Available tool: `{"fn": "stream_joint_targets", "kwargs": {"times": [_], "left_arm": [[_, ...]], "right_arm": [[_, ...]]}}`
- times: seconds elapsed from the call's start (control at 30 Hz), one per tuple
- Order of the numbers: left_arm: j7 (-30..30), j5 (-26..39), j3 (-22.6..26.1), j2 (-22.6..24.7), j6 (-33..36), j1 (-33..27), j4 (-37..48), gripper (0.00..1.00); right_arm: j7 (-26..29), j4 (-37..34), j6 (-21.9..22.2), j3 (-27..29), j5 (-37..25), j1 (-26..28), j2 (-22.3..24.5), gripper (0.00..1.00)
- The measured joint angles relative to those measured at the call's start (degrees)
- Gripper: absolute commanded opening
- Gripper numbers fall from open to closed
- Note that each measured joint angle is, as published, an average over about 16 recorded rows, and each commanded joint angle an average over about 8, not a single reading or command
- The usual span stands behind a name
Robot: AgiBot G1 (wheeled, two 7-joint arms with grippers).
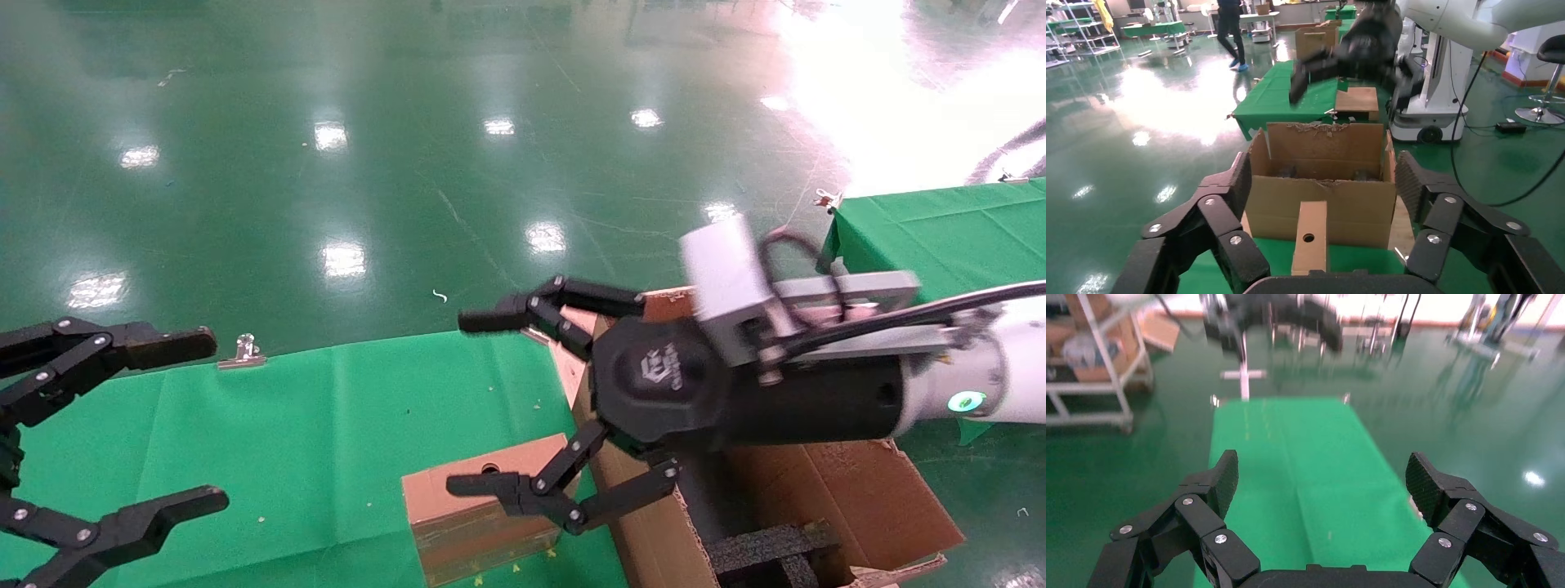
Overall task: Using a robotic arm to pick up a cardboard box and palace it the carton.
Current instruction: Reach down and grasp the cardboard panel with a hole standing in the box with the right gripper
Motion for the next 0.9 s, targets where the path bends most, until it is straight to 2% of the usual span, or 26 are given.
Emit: {"fn": "stream_joint_targets", "kwargs": {"times": [0.4,0.9], "left_arm": [[0.0,0.0,0.0,0.0,0.0,0.0,0.0,0.00],[0.0,0.0,0.1,0.0,0.0,0.0,0.0,0.00]], "right_arm": [[2.1,-4.1,-3.1,-11.6,-17.9,11.6,-6.5,1.00],[-3.4,-15.3,-3.7,-27.5,-32.3,23.7,-17.0,1.00]]}}
